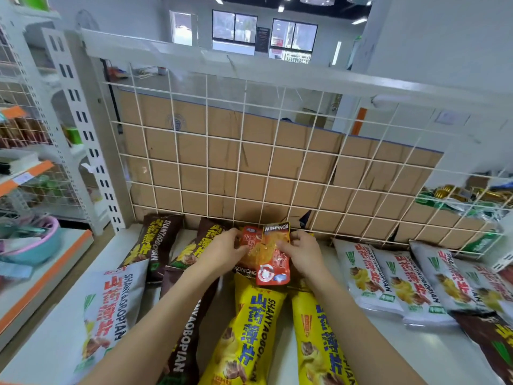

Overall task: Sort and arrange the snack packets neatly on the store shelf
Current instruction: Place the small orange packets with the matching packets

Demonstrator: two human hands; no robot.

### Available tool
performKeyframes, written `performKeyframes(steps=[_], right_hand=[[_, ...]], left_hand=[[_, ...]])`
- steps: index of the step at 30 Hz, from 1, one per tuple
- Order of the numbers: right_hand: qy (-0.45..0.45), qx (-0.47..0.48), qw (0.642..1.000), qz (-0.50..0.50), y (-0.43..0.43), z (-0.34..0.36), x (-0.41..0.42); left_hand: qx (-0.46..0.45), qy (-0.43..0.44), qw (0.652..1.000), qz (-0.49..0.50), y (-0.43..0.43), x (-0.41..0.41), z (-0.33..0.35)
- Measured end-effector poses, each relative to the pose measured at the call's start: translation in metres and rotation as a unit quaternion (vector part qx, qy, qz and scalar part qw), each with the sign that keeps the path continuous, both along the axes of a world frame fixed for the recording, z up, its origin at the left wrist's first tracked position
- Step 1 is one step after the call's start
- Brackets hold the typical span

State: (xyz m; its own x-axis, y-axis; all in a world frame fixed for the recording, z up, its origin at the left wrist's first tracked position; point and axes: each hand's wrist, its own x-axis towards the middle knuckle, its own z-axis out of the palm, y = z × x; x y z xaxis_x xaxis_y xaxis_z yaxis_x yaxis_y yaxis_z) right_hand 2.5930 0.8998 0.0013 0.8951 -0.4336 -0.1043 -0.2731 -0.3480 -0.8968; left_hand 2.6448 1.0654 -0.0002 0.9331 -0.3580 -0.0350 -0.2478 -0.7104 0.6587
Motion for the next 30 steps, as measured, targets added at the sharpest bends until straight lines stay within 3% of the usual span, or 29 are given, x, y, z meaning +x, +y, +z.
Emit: performKeyframes(steps=[6,12,22,30], right_hand=[[-0.056,0.017,0.997,-0.044,-0.024,0.004,-0.026],[-0.114,0.007,0.991,-0.07,-0.037,0.014,-0.058],[-0.2,0.001,0.966,-0.165,-0.049,0.028,-0.134],[-0.18,0.015,0.962,-0.206,-0.067,0.024,-0.198]], left_hand=[[0.01,0.005,0.999,0.032,-0.015,0.0,-0.006],[-0.058,0.003,0.997,0.052,-0.02,-0.006,-0.002],[-0.312,0.003,0.948,0.062,-0.012,-0.014,0.013],[-0.431,0.108,0.896,-0.007,-0.021,-0.066,0.035]])
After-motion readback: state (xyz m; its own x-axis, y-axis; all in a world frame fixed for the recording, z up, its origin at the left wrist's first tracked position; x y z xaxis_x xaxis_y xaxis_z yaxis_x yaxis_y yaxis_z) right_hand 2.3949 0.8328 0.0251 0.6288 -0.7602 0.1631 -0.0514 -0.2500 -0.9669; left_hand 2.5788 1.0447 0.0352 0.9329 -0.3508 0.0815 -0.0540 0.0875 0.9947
